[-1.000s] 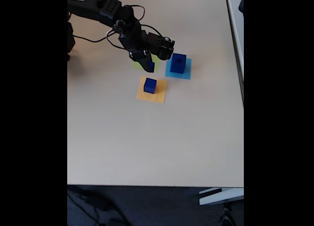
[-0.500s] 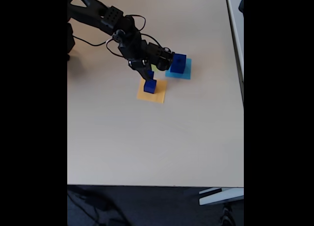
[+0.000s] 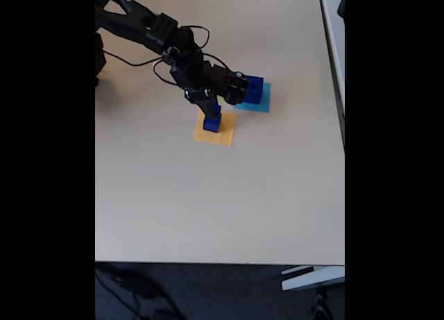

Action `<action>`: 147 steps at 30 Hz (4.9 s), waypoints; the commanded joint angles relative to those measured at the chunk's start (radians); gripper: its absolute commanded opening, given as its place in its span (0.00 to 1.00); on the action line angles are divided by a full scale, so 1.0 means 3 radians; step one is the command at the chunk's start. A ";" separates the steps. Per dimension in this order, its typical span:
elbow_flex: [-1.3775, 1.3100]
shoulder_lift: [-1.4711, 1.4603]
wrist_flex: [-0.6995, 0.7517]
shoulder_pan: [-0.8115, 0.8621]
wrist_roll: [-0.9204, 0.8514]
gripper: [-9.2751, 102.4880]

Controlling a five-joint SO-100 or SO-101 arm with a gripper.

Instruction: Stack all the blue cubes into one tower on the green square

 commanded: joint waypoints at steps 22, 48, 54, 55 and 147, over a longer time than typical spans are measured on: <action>0.0153 0.0133 -0.0205 -0.0015 0.0087 0.14; 0.0215 0.0138 -0.0261 0.0005 0.0066 0.15; 0.0215 0.0153 -0.0245 0.0005 0.0061 0.15; 0.0215 0.0164 -0.0240 0.0000 0.0061 0.15; -0.0159 -0.0378 -0.1759 -0.1058 0.0598 0.31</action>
